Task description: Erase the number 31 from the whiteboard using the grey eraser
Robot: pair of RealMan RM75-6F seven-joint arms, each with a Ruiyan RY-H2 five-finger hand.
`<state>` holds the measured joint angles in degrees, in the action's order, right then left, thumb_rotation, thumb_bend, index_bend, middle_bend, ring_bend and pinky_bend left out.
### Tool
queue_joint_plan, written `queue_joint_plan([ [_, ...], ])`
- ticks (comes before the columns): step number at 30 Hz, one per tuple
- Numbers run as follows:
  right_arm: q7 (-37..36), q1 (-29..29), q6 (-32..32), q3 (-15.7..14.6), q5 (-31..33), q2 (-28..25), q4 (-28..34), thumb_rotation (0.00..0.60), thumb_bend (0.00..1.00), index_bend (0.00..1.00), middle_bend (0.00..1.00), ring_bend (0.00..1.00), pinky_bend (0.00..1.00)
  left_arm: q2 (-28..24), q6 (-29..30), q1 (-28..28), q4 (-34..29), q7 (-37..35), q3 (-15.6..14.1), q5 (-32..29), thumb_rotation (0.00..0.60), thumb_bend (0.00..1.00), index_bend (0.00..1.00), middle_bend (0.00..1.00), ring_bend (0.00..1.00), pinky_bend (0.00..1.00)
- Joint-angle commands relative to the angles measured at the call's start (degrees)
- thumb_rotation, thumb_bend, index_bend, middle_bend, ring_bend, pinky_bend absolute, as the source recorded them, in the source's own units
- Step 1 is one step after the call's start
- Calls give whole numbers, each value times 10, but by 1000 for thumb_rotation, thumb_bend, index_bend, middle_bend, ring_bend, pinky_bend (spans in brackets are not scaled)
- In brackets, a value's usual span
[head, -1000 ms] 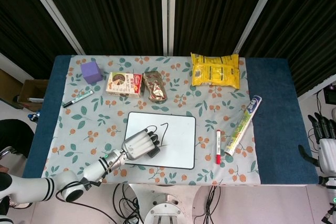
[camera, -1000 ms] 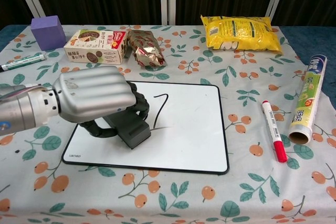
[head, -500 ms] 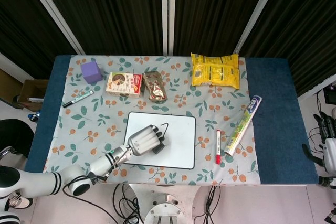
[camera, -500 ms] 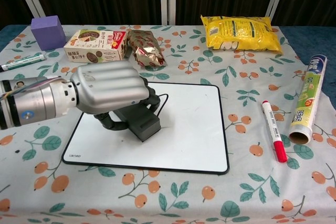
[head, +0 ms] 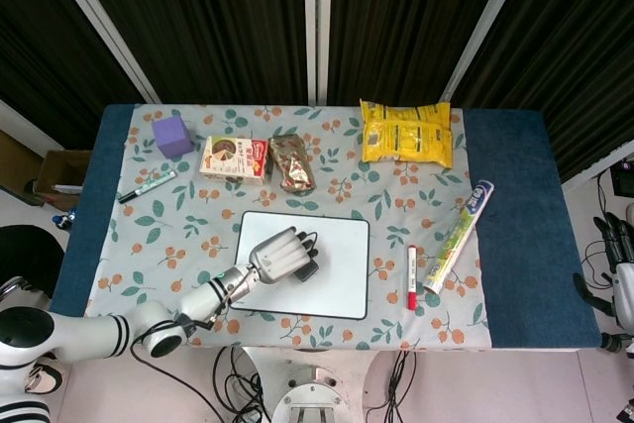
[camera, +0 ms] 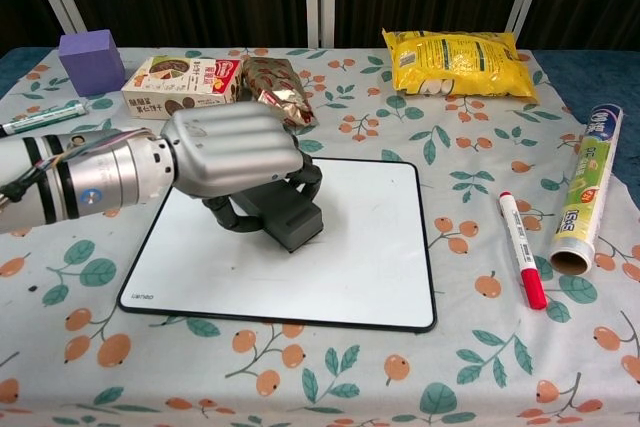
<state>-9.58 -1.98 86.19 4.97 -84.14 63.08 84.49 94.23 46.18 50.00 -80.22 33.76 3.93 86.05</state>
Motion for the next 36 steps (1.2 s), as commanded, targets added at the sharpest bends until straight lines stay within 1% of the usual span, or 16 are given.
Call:
queue_joint_plan([
  [1, 1, 0, 0, 0, 1, 0, 0, 600, 237, 0, 0, 0, 0, 10, 0, 6, 16, -12, 4, -2, 600, 412, 657, 571, 474, 571],
  [12, 8, 2, 1, -2, -1, -4, 8, 600, 238, 0, 0, 0, 0, 44, -15, 36, 79, -46, 13, -8, 600, 414, 659, 574, 474, 570],
  [23, 14, 6, 8, -1, -1, -10, 18, 600, 238, 0, 0, 0, 0, 77, -28, 71, 127, -75, 28, -11, 600, 416, 665, 578, 479, 573],
  [30, 15, 8, 8, -2, 1, -12, 21, 600, 238, 0, 0, 0, 0, 97, -36, 89, 155, -91, 30, -13, 600, 417, 666, 579, 480, 576],
  [36, 10, 11, 8, -2, 4, -10, 16, 600, 238, 0, 0, 0, 0, 105, -33, 96, 171, -102, 24, -8, 600, 418, 666, 580, 481, 577],
])
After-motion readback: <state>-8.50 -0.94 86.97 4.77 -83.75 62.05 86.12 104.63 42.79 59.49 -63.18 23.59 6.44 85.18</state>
